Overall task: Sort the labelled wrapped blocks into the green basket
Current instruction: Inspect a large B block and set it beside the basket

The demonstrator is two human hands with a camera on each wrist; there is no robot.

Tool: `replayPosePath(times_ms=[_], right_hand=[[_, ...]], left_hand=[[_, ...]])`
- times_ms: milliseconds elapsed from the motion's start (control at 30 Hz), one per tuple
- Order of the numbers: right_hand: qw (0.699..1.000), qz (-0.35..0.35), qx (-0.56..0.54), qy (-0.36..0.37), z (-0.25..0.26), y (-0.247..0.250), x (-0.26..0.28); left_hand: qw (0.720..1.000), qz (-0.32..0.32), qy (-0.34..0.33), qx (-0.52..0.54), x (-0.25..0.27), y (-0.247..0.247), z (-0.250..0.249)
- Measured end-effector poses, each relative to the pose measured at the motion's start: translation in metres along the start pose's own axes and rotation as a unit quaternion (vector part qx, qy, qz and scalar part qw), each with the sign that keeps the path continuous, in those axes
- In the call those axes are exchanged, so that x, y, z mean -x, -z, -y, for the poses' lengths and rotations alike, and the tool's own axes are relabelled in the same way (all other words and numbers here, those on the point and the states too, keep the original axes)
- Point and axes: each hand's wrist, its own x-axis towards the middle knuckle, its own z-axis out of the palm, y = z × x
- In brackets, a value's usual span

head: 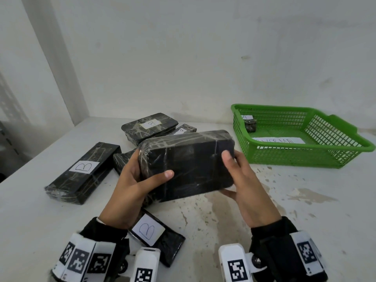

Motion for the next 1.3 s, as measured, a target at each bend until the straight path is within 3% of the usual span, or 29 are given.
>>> replayPosePath(times_ms=[100, 367, 500, 633, 800, 1000, 1300], right_hand=[[0.998, 0.027, 0.007, -0.061, 0.002, 0.001, 0.002], [0.996, 0.017, -0.018, -0.087, 0.011, 0.005, 0.005], [0.998, -0.012, -0.025, -0.051, 0.008, 0.001, 0.003], [0.998, -0.047, -0.026, 0.016, 0.005, 0.001, 0.001], [0.997, -0.033, -0.028, 0.058, 0.003, 0.001, 0.001], [0.998, -0.014, 0.0, 0.059, -0.003, -0.003, 0.001], [0.997, -0.032, 0.036, 0.054, 0.0, -0.01, 0.007]], left_hand=[[1.0, 0.005, -0.022, -0.003, -0.001, 0.003, 0.0], [0.997, 0.031, -0.041, -0.057, -0.001, 0.006, 0.005], [0.995, 0.037, -0.045, -0.082, 0.0, 0.006, 0.007], [0.997, 0.07, -0.019, -0.039, -0.001, 0.004, 0.004], [0.998, 0.064, 0.009, -0.018, -0.001, 0.004, 0.0], [0.998, 0.013, -0.013, -0.057, 0.001, -0.002, 0.0], [0.998, -0.005, 0.005, -0.063, 0.0, 0.001, 0.003]])
